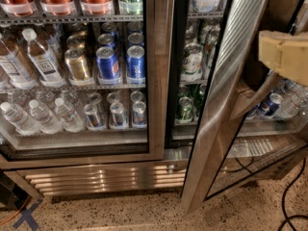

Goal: Open right fridge door

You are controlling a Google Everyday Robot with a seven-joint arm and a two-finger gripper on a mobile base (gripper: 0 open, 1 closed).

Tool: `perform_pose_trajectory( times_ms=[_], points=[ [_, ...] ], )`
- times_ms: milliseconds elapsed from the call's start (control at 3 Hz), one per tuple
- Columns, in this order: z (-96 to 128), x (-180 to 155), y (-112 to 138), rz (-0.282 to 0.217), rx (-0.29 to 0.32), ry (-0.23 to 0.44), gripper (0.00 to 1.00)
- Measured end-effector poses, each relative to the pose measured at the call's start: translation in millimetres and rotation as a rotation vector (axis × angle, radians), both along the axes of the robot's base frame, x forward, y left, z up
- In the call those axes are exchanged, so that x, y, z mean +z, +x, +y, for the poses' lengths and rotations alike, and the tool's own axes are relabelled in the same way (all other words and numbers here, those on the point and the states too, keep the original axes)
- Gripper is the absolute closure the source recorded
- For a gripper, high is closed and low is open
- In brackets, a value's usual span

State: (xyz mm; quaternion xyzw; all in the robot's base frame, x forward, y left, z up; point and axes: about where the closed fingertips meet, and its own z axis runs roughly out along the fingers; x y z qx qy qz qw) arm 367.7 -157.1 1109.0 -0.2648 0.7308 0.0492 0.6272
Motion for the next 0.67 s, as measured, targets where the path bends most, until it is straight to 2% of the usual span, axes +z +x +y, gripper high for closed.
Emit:
perform_pose_trajectory(
  times_ms=[333, 667],
  points=[
    [0.0, 0.0, 0.0, 0.000, 0.000, 0.000, 0.48],
    [0.0, 0.0, 0.0, 0.000, 0.000, 0.000, 0.30]
  ],
)
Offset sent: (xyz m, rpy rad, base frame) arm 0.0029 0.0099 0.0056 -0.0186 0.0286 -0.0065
